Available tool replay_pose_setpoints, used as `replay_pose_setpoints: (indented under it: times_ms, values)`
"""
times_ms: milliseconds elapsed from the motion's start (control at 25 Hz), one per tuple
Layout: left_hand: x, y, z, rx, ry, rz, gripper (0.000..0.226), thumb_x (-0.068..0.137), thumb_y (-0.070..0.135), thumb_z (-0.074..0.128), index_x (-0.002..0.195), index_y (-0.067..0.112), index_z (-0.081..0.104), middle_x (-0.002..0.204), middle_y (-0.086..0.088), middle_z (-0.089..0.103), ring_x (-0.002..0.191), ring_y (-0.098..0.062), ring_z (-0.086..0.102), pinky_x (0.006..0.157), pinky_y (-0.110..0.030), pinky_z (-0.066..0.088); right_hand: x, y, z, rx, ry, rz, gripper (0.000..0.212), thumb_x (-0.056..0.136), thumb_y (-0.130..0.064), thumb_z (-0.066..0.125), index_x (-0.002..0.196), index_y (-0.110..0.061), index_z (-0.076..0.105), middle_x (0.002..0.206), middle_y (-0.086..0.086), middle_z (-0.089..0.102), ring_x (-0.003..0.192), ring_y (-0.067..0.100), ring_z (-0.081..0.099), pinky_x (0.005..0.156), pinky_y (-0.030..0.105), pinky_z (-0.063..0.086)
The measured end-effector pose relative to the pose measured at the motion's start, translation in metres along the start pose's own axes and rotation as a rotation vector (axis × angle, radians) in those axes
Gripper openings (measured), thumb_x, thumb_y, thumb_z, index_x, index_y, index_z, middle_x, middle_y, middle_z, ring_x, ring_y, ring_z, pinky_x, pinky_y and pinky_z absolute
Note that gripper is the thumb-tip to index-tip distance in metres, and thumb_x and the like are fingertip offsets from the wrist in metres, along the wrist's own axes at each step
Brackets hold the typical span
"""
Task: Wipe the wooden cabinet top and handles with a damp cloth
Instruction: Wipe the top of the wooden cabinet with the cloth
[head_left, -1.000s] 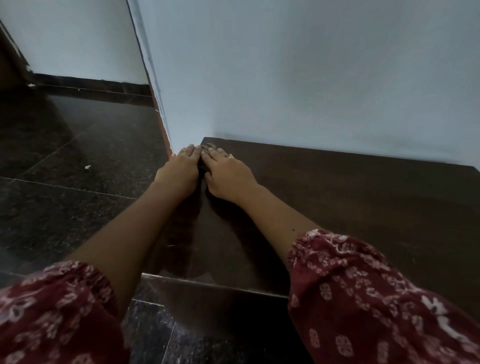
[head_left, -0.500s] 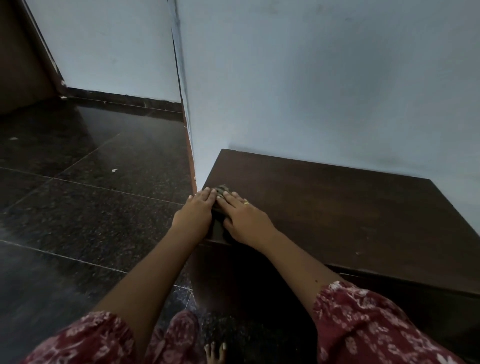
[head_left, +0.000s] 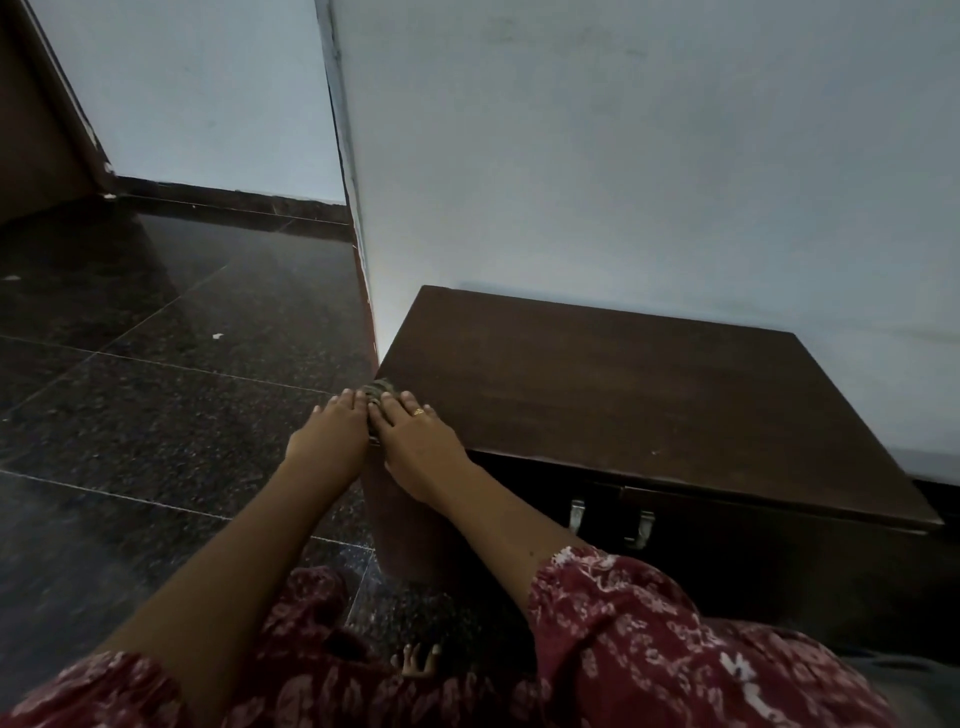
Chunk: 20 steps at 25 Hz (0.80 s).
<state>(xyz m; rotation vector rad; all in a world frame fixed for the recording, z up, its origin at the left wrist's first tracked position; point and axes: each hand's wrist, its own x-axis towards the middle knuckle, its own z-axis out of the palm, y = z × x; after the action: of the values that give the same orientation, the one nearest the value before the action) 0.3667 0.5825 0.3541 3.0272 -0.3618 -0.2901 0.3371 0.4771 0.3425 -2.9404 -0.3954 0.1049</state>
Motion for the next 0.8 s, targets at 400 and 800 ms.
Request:
replay_pose_setpoints:
  times_ms: [400, 800]
  values:
    - [-0.031, 0.079, 0.020, -0.040, 0.023, 0.122, 0.053, 0.099, 0.003, 0.020, 0.150, 0.001, 0.005, 0.160, -0.015, 0.006, 0.148, -0.028, 0.009, 0.121, -0.038, 0.012, -0.075, 0.059, -0.010, -0.046, 0.007, 0.061, 0.056, 0.095, -0.008, 0.037, 0.148, -0.011, 0.020, 0.158, 0.009, 0.018, 0.146, 0.030, 0.016, 0.118, 0.042, 0.021]
    - [-0.036, 0.092, 0.023, -0.043, 0.007, 0.257, 0.057, 0.098, 0.002, 0.024, 0.151, 0.008, 0.005, 0.161, -0.010, 0.004, 0.149, -0.027, 0.009, 0.122, -0.040, 0.013, -0.093, 0.055, -0.012, -0.078, 0.011, 0.217, 0.055, 0.095, -0.008, 0.037, 0.147, -0.004, 0.020, 0.155, 0.019, 0.022, 0.143, 0.038, 0.019, 0.116, 0.047, 0.024]
